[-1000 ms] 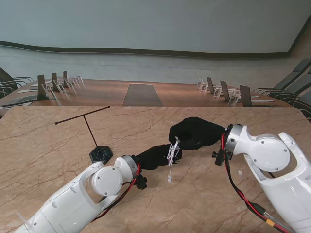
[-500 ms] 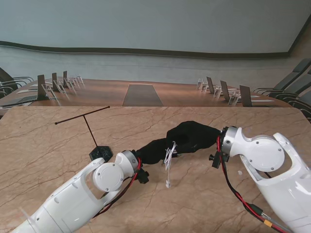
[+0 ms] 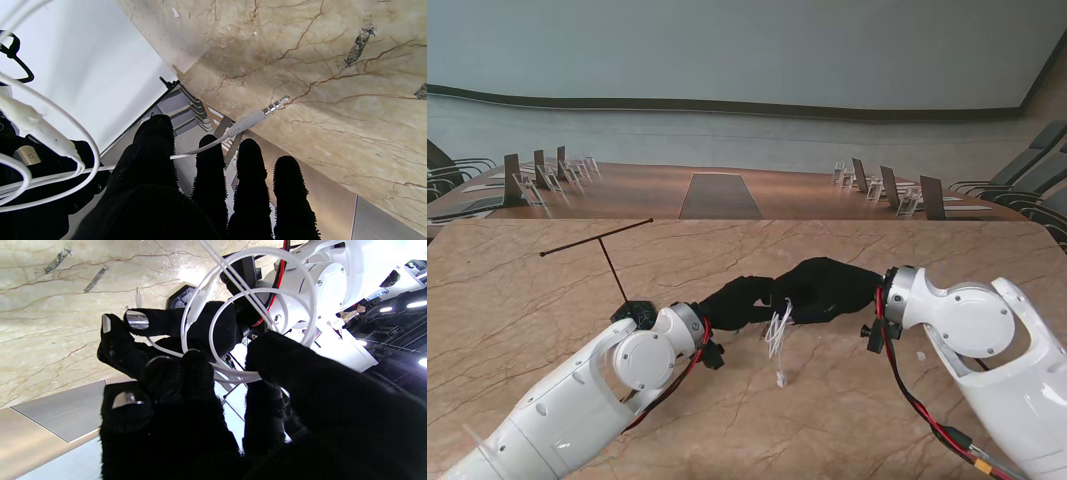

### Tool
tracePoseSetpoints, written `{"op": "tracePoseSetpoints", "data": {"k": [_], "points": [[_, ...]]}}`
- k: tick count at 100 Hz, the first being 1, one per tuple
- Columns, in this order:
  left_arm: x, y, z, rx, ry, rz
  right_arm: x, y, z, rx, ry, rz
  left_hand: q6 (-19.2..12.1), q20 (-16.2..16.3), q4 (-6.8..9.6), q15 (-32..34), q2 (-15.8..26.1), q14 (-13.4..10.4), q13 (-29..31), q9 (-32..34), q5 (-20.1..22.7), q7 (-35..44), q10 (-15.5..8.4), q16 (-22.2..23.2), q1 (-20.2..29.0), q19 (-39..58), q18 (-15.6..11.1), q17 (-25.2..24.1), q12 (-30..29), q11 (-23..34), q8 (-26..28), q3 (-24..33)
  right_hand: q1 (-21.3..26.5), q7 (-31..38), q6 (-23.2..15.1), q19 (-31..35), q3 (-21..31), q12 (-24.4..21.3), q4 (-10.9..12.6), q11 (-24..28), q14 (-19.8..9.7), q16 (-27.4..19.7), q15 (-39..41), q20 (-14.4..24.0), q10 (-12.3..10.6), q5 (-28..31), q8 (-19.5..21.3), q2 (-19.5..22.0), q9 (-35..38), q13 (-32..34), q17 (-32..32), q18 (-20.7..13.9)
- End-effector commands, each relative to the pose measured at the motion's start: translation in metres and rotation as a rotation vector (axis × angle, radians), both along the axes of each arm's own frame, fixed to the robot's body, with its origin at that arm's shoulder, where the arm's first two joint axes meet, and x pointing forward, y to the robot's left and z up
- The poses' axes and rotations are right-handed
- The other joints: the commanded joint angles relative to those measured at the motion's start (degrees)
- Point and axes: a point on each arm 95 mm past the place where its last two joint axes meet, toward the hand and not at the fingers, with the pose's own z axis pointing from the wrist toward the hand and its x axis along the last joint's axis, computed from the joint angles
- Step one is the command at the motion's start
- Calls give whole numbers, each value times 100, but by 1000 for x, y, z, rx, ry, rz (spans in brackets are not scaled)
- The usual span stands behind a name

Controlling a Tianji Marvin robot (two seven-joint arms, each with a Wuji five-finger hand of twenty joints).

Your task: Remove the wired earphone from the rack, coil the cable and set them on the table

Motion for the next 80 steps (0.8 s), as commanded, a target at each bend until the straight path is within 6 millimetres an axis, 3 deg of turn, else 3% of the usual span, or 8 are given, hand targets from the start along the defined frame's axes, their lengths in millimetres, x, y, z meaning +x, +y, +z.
{"op": "tracePoseSetpoints", "data": {"k": [1, 4, 10, 21, 28, 51, 69, 80], "points": [[0, 1, 1, 5, -3, -7, -2, 2, -1, 3, 3, 5, -272, -116, 30, -283, -299, -278, -290, -273, 171, -180, -117, -241, -99, -340, -250, -151, -323, -310, -148, 234, 511, 1194, -838, 273, 522, -94, 590, 177, 684, 10, 518, -63, 423, 482, 367, 454, 52, 38, -13, -556], [1, 1, 1, 5, -7, -9, -2, 3, -1, 5, 4, 7, -263, -201, 16, -447, -391, -338, -377, -367, 220, -166, -119, -451, -200, -676, -247, -151, -660, -389, -221, 406, 502, 1191, -839, 272, 514, -95, 588, 179, 688, 12, 518, -61, 420, 483, 370, 456, 46, 36, -16, -557], [1, 2, 2, 13, -14, -16, -1, 4, -1, 11, 4, 13, -209, -119, 22, -448, -476, -339, -325, -316, 276, -192, -121, -495, -278, -678, -219, -172, -719, -409, -325, 531, 502, 1183, -850, 269, 514, -99, 592, 181, 690, 15, 517, -58, 421, 488, 373, 451, 41, 36, -24, -559], [1, 2, 4, 27, -19, -30, -1, 7, -2, 21, 3, 26, 150, -16, 6, -512, -665, -335, -267, -382, 23, -7, -117, -557, -606, -763, -195, -156, -1355, -313, -409, 925, 488, 1166, -884, 263, 520, -112, 599, 188, 673, 26, 510, -46, 415, 517, 390, 435, 31, 19, -48, -572], [1, 1, 4, 18, -18, -31, -1, 8, -2, 18, 8, 33, 291, 4, -20, -507, -660, -341, -214, -310, -253, 216, -112, -554, -529, -746, -184, -140, -981, -356, -296, 949, 495, 1156, -879, 258, 524, -117, 600, 194, 669, 32, 506, -40, 414, 522, 400, 431, 31, 11, -58, -578], [1, -2, 7, -17, -10, -22, -3, 9, -9, 5, 32, 35, 193, 51, -45, -214, -636, -204, 17, 85, -603, 562, -39, -362, -294, -545, -73, -21, -362, -308, -231, 945, 483, 1134, -884, 250, 531, -133, 601, 193, 675, 44, 497, -28, 413, 521, 423, 436, 8, 5, -68, -581], [1, -2, 8, -33, -22, -21, -2, 9, -15, 3, 48, 24, 17, 230, -104, 392, -913, -25, 337, 539, -336, 618, -27, 152, -634, -43, -6, 41, 143, 154, -195, 1501, 484, 1126, -903, 234, 526, -135, 596, 200, 673, 52, 480, -17, 431, 522, 447, 428, -31, -28, -98, -591], [0, -1, 8, -31, -23, -21, -2, 9, -17, 2, 49, 21, -131, 761, -185, 1019, -932, 84, 601, 919, -77, 476, -100, 663, -624, 413, -20, -132, 547, 796, -203, 1615, 476, 1119, -908, 231, 526, -137, 598, 210, 675, 56, 478, -11, 440, 521, 457, 428, -31, -28, -100, -591]]}}
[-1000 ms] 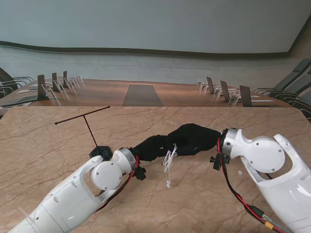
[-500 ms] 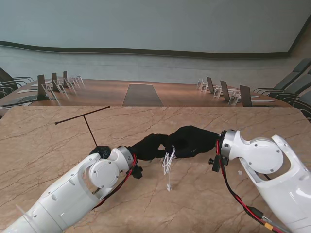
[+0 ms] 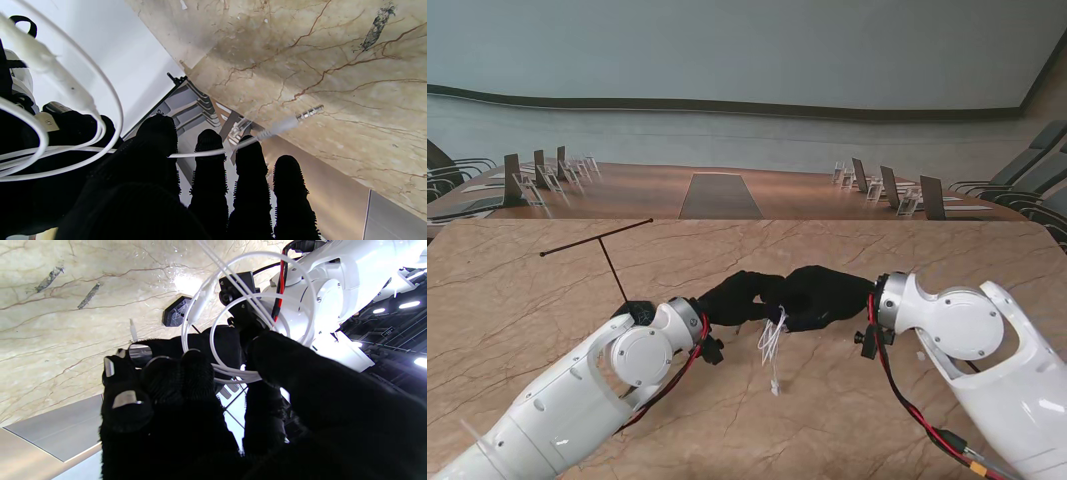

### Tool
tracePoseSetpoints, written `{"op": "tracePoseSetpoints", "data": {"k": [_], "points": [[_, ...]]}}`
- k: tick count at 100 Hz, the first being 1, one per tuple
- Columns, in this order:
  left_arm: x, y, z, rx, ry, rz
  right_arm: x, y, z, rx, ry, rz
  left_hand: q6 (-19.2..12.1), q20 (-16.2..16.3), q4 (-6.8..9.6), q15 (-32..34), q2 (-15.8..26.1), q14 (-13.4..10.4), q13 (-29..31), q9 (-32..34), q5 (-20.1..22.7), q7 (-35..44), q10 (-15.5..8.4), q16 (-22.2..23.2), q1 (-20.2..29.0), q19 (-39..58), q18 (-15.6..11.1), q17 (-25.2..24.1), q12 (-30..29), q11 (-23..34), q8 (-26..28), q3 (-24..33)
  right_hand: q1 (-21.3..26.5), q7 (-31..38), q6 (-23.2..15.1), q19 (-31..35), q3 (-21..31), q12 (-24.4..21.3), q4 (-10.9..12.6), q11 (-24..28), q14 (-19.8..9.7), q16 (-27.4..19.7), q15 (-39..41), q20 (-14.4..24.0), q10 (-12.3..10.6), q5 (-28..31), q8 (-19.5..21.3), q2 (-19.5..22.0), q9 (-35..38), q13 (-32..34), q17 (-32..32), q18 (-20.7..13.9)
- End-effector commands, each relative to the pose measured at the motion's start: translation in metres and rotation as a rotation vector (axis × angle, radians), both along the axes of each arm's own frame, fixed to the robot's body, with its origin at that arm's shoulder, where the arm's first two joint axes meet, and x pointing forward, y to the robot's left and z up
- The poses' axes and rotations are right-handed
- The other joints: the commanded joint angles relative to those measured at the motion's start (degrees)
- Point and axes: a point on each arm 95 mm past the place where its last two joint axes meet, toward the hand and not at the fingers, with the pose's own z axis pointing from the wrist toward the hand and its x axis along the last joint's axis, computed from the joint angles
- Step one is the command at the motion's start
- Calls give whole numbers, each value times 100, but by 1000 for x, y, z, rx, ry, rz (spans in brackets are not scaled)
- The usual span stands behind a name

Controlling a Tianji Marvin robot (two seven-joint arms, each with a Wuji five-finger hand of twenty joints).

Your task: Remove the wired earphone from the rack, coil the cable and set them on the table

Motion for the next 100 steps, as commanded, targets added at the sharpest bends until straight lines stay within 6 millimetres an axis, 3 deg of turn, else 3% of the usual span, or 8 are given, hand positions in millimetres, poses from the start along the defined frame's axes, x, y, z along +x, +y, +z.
{"op": "tracePoseSetpoints", "data": {"k": [1, 17, 28, 38, 44, 61, 82, 100], "points": [[-3, -2, 0, -2, 2, -4, -1, 1, -4, -2, 8, -2, -336, 378, -186, 396, -275, 39, 218, 246, 134, 60, -107, 370, 13, 310, -41, -188, 344, 467, 70, 90, 473, 1115, -911, 231, 525, -64, 598, 171, 675, 57, 476, -10, 438, 515, 456, 427, -22, -26, -89, -591], [-3, 1, 1, 16, -14, -3, 0, 0, -3, -2, 1, -9, -290, 921, -191, 1288, -317, 195, 864, 923, 470, -179, -257, 905, 116, 652, -43, -163, 367, 1495, -65, 35, 469, 1099, -928, 227, 525, -72, 601, 183, 675, 64, 473, -2, 441, 517, 470, 420, -32, -26, -90, -591], [-2, 2, 2, 26, -30, -9, 2, -1, -2, 2, -7, -13, -203, 909, -226, 1469, -533, 289, 1082, 1157, 760, -229, -276, 940, -47, 586, -58, -224, 93, 1763, -356, 374, 457, 1090, -928, 225, 516, -75, 594, 188, 674, 68, 471, 2, 438, 521, 473, 429, -43, -25, -90, -591], [-2, 2, 2, 18, -50, -10, 4, 0, -1, 16, -12, -14, -108, 168, -275, 697, -667, 217, 779, 928, 852, -208, -174, 486, -224, -714, -79, -263, 34, 896, -489, 666, 447, 1080, -953, 221, 505, -77, 588, 189, 672, 71, 468, 6, 441, 524, 477, 439, -54, -35, -100, -593], [-3, 2, 2, 26, -45, -16, 5, 2, 0, 28, -14, -13, -111, -325, -261, -238, -663, -37, 230, 425, 845, -227, -94, -130, -238, -1960, -88, -270, -12, -285, -514, 637, 445, 1069, -964, 218, 502, -79, 585, 187, 671, 73, 465, 8, 446, 519, 475, 434, -66, -43, -107, -596], [-3, 2, 3, 44, -53, -22, 7, 8, 1, 29, -10, 8, -138, 3, -250, -896, -679, -242, -315, -249, 832, -241, -53, -539, -285, -2081, -99, -288, -329, -912, -503, 659, 441, 1033, -1006, 179, 473, -69, 549, 183, 647, 88, 430, 19, 463, 510, 472, 435, -205, -145, -202, -638], [-2, 4, 5, 59, -79, -23, 3, 14, -3, 12, 7, 38, -162, 797, -343, 405, -977, -25, -149, 86, 1198, -226, -210, 701, -298, -1252, -260, -272, 610, 505, -974, 815, 442, 996, -1045, 94, 503, -83, 491, 205, 589, 134, 354, 51, 486, 528, 465, 349, -440, -316, -371, -736], [-2, 5, 6, 82, -80, -33, 2, 13, -6, 0, 17, 38, -195, 1276, -329, 1416, -890, 257, 838, 1099, 1286, -262, -322, 1215, -135, 237, -107, -183, 365, 1634, -1185, 531, 449, 993, -1044, 77, 519, -98, 470, 239, 582, 162, 337, 71, 492, 530, 469, 339, -480, -340, -399, -752]]}}
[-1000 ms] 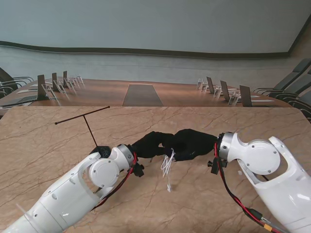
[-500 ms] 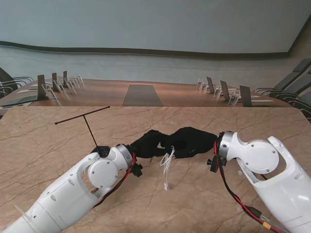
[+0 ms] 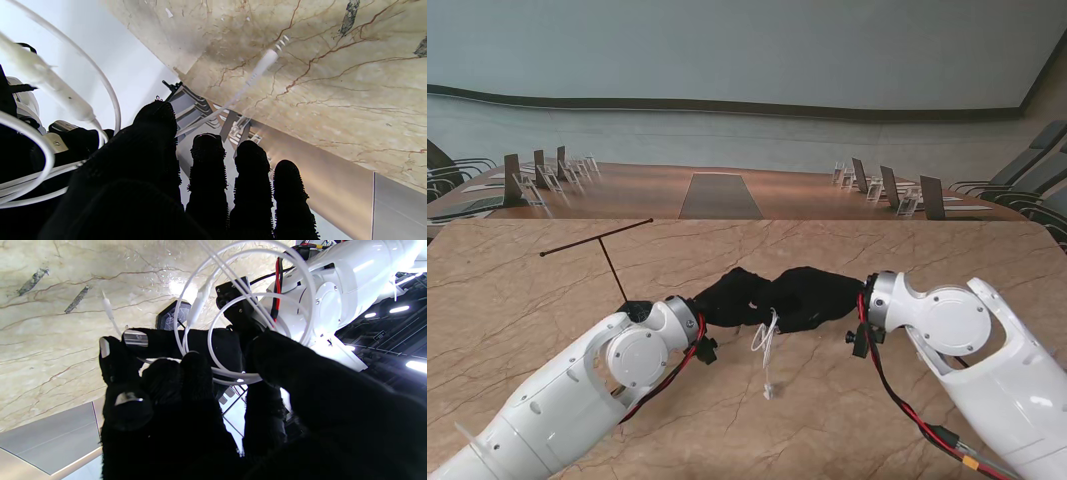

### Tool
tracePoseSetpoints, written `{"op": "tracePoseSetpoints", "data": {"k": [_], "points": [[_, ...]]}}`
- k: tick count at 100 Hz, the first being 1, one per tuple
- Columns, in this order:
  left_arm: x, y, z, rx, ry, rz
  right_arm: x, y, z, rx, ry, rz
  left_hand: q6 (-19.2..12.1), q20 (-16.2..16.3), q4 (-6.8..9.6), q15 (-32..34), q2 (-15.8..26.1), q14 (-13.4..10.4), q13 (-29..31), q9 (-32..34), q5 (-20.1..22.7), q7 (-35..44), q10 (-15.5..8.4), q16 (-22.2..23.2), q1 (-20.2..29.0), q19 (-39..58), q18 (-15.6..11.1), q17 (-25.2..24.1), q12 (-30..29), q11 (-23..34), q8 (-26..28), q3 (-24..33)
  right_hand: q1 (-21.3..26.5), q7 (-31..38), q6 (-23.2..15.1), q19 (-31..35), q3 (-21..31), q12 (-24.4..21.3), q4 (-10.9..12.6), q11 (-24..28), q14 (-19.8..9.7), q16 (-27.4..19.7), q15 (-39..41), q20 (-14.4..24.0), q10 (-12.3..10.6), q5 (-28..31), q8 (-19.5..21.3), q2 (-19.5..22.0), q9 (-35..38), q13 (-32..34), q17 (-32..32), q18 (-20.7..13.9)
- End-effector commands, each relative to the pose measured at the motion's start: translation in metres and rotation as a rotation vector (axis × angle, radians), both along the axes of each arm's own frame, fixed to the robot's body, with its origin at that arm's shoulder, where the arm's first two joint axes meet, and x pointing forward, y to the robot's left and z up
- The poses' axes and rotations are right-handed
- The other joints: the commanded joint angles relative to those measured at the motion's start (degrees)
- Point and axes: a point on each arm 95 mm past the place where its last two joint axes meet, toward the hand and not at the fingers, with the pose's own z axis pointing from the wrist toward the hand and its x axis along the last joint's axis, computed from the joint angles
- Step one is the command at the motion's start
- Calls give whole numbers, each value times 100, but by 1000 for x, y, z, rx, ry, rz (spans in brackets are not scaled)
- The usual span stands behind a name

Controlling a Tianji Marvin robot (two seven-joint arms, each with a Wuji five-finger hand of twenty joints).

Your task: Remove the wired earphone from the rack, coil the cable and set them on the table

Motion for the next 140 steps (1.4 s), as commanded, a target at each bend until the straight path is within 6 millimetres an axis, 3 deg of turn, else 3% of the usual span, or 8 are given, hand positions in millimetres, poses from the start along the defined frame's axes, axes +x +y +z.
{"op": "tracePoseSetpoints", "data": {"k": [1, 10, 21, 33, 43, 49, 87, 140], "points": [[-1, -1, 3, 5, -1, -8, -3, 2, -2, -5, 5, 6, -144, 169, -123, 484, -80, 143, 449, 464, 204, -30, -228, 243, 146, 625, -33, 42, -206, 537, -92, -154, 447, 993, -1044, 76, 518, -36, 467, 205, 526, 94, 321, 126, 360, 530, 458, 337, -85, -48, -100, -752], [-1, -1, 3, 7, 1, -11, -3, 2, -2, -7, 7, 5, -4, 136, -95, 869, 33, 295, 1109, 1201, 204, 0, -303, 126, 280, 1207, -14, 274, -710, 824, -180, -305, 448, 991, -1045, 73, 522, -42, 463, 215, 526, 103, 317, 133, 358, 527, 459, 340, -89, -47, -101, -754], [-2, -1, 3, 12, 4, -6, -4, 0, -2, -9, 8, 3, 301, 64, -147, 813, 163, 359, 1414, 1554, 116, 58, -572, -92, 354, 1396, -47, 315, -993, 297, -145, -352, 452, 989, -1043, 67, 526, -50, 460, 228, 525, 116, 311, 142, 362, 526, 461, 334, -94, -57, -110, -757], [-3, 1, 2, 25, 26, 14, -6, -3, -1, -7, 2, -2, 847, -74, -100, 615, 707, 389, 1428, 1446, -298, 46, -390, -282, 653, 1386, -47, 280, -1661, -995, 479, -938, 452, 989, -1031, 64, 531, -62, 458, 230, 525, 127, 307, 150, 365, 522, 462, 334, -103, -56, -109, -758], [-5, 4, -1, 31, 60, 51, -8, -7, 0, -2, -7, -12, 1186, -93, 96, 445, 1240, 443, 1276, 1086, -759, 124, -179, -319, 1233, 1323, 4, 218, -2179, -1123, 1100, -2007, 450, 992, -1030, 41, 546, -54, 460, 240, 503, 142, 285, 159, 368, 522, 464, 309, -193, -123, -163, -778], [-5, 6, -2, 33, 76, 70, -9, -10, 0, 0, -11, -20, 1264, -111, 134, 367, 1425, 451, 1159, 909, -993, 203, -117, -347, 1357, 1242, -31, 164, -2354, -1122, 1358, -2269, 439, 990, -1044, 31, 547, -48, 455, 254, 496, 153, 280, 165, 378, 517, 466, 315, -227, -137, -184, -790], [-5, 15, -6, 42, 80, 128, -11, -23, -3, -21, 3, -65, 1363, -143, 106, 250, 2122, 217, 814, 348, -1803, 455, -324, -393, 1587, 1062, -149, 82, -2502, -702, 2152, -2648, 390, 985, -1155, -131, 335, -81, 512, 316, 417, 337, 122, 275, 410, 385, 635, 551, -679, -471, -516, -937], [-8, 20, 3, 28, 51, 136, -12, -28, -15, -79, 55, -91, 1237, -154, 94, 156, 2324, 98, 731, 203, -2058, 534, -348, -464, 1628, 1015, -156, 109, -2504, -631, 2374, -2713, 421, 1062, -1152, -253, 119, -145, 729, 282, 427, 374, 6, 353, 430, 271, 826, 736, -812, -609, -705, -957]]}}
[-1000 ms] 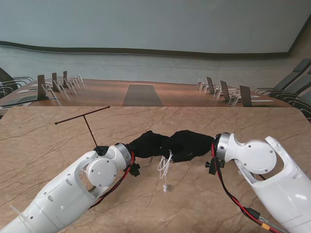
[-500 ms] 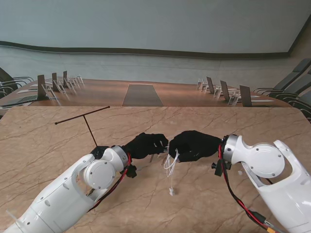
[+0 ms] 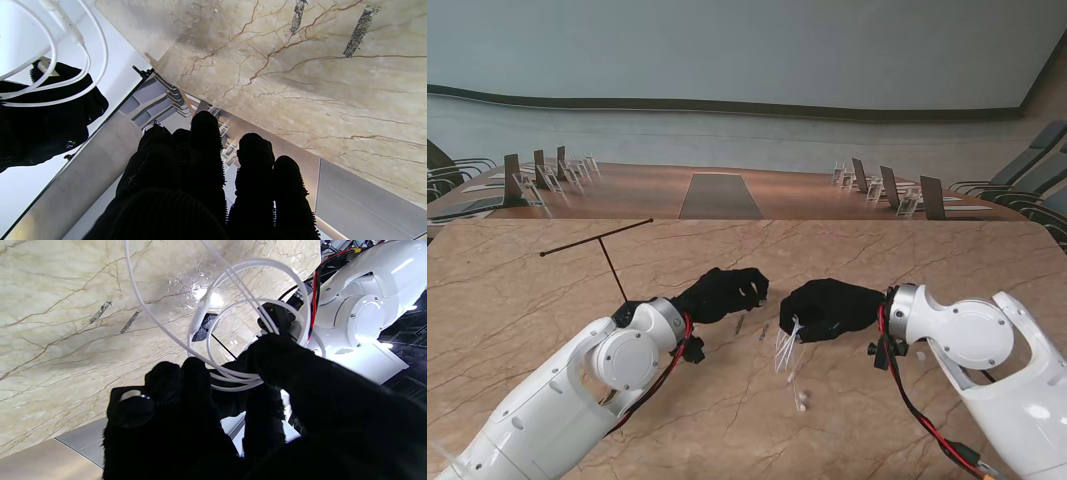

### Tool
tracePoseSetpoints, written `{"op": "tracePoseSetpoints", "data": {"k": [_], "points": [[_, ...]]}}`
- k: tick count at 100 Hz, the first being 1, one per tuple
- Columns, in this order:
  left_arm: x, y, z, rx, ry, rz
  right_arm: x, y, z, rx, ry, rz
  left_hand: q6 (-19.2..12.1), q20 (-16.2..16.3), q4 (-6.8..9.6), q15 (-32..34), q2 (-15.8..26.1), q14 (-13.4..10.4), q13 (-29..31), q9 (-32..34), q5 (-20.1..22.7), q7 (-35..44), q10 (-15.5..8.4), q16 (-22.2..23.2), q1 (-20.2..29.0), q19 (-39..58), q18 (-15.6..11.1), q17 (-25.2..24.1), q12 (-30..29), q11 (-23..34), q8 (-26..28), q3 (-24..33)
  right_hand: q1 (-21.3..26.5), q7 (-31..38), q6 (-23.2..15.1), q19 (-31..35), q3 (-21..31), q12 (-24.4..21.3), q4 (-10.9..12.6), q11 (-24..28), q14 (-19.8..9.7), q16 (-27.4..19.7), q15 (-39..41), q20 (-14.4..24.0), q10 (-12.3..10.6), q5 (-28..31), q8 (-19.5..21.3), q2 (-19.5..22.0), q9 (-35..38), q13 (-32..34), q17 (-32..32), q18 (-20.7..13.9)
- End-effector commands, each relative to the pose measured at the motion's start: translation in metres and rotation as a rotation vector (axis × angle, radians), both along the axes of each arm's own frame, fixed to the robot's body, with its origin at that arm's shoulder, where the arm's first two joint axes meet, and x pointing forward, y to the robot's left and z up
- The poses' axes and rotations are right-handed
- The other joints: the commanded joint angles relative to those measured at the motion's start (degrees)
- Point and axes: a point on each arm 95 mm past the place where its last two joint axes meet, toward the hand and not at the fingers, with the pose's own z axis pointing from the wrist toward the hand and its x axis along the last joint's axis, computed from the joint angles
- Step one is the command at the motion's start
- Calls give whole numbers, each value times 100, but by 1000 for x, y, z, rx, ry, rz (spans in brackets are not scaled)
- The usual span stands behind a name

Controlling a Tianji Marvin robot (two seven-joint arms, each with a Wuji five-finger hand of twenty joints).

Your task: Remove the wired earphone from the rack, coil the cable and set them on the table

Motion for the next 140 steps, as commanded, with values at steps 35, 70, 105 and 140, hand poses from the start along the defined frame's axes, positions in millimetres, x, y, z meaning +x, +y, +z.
{"op": "tracePoseSetpoints", "data": {"k": [35, 70, 105, 140], "points": [[-17, -11, -25, 18, 122, -58, 8, 2, 9, 28, -45, -2, -229, 377, 135, -829, 38, -435, -861, -721, -442, -565, 49, -340, 127, 779, -189, 331, 749, -823, -1852, -40, 308, 953, -1306, -337, 204, 9, 553, 100, 95, 155, -249, 195, 83, 446, 483, 612, -973, -813, -815, -1251], [-23, -20, -31, 6, 169, -91, 14, 11, 16, 48, -81, 16, -136, 303, 146, -925, -49, -520, -990, -946, -494, -1095, 43, -339, -401, 825, -267, 311, 651, -829, -2239, -31, 131, 683, -1497, -841, 31, 223, 592, -152, -513, 343, -782, 348, -456, 538, 363, 831, -2632, -2262, -2134, -2065], [-24, -27, -31, -21, 179, -110, 18, 19, 16, 57, -70, 23, -51, 219, 201, -995, 35, -550, -1035, -1161, -589, -1557, 37, -344, -888, 750, -289, 272, -43, -700, -2442, 55, 127, 614, -1469, -847, 137, 305, 411, -156, -528, 365, -791, 345, -469, 569, 278, 776, -2642, -2287, -2183, -2102], [-24, -30, -31, -30, 183, -132, 20, 22, 15, 55, -54, 24, -174, 206, 157, -960, -19, -525, -946, -1055, -442, -1424, 53, -340, -836, 743, -233, 327, -208, -594, -2322, 51, 159, 676, -1426, -830, 117, 278, 447, -147, -490, 365, -772, 348, -425, 553, 299, 810, -2544, -2204, -2120, -2060]]}}
